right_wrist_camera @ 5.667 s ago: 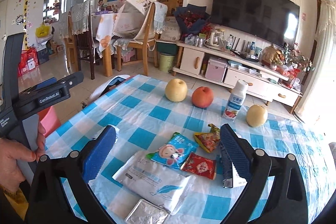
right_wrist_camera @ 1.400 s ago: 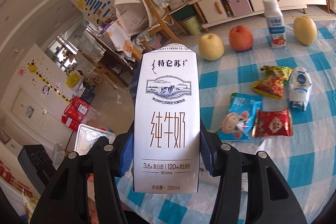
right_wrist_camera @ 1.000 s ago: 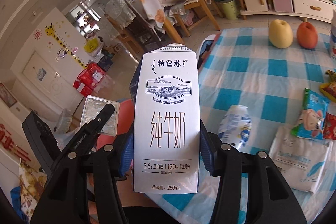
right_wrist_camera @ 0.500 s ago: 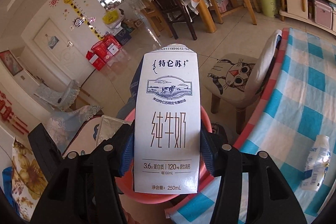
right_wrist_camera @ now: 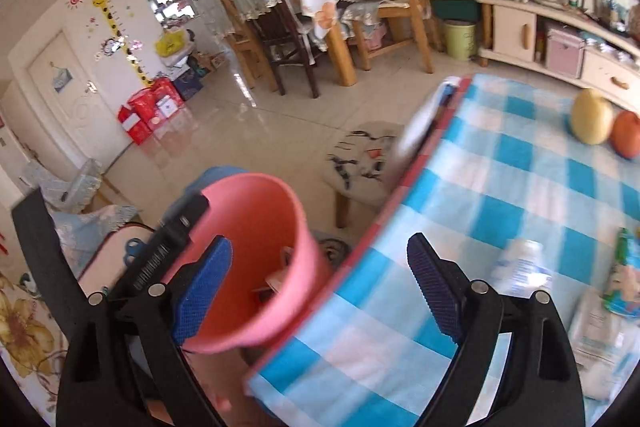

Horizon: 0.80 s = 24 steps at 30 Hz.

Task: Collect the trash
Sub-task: 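Open both tools to drop the tray and carton into the bucket, then move both tools back over the remaining table items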

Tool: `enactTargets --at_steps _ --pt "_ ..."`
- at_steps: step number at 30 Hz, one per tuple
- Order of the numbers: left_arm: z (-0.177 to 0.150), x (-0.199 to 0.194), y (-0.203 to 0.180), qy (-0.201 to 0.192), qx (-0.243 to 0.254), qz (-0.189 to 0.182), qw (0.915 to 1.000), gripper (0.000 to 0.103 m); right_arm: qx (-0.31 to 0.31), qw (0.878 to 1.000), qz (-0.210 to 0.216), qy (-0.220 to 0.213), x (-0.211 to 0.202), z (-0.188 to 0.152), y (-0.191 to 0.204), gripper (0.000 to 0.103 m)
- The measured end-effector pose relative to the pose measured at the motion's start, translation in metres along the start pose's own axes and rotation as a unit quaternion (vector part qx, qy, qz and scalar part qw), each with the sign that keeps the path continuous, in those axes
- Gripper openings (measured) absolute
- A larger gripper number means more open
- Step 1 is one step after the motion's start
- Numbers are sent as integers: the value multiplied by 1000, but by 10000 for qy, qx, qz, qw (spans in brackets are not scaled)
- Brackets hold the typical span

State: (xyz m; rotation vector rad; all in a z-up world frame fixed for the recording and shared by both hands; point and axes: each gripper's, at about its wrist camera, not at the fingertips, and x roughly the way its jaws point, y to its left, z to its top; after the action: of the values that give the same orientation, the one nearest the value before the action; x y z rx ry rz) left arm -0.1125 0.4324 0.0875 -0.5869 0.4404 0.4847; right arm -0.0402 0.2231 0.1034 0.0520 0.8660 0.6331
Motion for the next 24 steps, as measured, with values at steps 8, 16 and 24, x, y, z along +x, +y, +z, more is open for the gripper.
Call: enactTargets --at_steps 8,16,24 --pt "-28 -22 -49 -142 563 -1040 9929 90 -66 9931 -1082 -440 -84 -39 -57 92" --pt "-57 -35 -101 58 1276 -1592 9789 91 524 9813 -1533 -1040 -168 -54 -117 95" --pt "-81 -39 -141 439 2347 -1756 9551 91 1075 9667 -1741 -1537 -215 -65 -184 95"
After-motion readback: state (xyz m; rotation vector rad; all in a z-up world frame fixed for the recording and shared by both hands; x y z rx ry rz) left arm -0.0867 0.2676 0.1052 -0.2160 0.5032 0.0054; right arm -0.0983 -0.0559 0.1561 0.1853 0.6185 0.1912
